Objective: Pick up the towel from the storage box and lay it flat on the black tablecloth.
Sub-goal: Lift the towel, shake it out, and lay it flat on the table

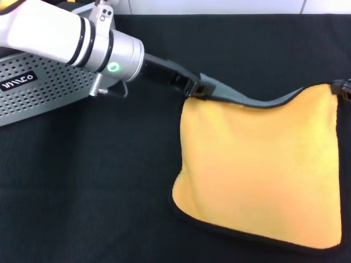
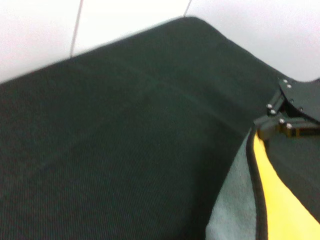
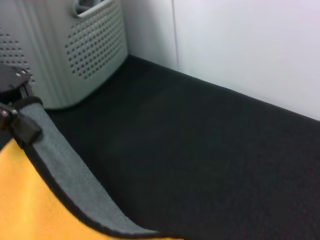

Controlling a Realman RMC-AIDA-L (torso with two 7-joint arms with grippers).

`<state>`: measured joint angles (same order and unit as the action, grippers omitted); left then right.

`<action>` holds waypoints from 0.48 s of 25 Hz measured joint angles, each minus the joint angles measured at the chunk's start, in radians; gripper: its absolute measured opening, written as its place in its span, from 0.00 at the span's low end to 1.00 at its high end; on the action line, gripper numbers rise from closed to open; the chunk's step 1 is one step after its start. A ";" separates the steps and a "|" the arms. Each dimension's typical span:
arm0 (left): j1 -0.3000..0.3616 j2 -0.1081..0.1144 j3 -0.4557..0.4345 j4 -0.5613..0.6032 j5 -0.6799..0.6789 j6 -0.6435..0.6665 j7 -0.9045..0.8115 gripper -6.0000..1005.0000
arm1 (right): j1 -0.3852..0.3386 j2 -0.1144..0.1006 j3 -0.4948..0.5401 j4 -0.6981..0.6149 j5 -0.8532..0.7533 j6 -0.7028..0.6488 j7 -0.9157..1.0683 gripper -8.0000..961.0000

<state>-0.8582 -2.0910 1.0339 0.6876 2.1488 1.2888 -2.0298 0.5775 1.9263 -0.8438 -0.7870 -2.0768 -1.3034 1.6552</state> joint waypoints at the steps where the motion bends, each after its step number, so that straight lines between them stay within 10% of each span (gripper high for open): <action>1: 0.000 -0.002 0.000 0.000 -0.009 -0.017 0.007 0.05 | -0.001 0.001 0.000 0.000 0.000 0.008 -0.001 0.02; 12: 0.019 -0.005 0.005 -0.005 -0.068 -0.147 0.029 0.06 | 0.002 0.006 0.001 -0.002 0.002 0.038 -0.005 0.02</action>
<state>-0.8388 -2.0960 1.0394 0.6828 2.0810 1.1418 -2.0010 0.5797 1.9326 -0.8431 -0.7888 -2.0746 -1.2652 1.6504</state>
